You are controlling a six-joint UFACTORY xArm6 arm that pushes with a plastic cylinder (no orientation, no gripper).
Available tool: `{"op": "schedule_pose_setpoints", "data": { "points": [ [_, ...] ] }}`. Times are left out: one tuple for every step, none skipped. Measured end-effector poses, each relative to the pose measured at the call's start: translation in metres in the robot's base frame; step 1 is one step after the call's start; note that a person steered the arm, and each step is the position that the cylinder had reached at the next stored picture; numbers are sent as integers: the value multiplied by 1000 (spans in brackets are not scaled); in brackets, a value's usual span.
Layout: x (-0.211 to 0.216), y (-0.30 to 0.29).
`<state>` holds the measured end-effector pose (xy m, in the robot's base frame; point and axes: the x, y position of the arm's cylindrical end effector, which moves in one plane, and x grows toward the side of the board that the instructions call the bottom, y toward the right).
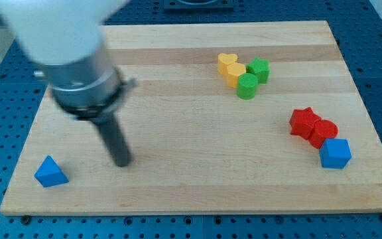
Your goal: Slide the blue cube below red star
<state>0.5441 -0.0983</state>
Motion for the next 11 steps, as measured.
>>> {"op": "schedule_pose_setpoints", "data": {
  "points": [
    [10, 92],
    [33, 179],
    [57, 244],
    [54, 299],
    [32, 335],
    [13, 352],
    [3, 355],
    [1, 341],
    [-1, 308],
    [-1, 280],
    [-1, 252]
  ]
}}
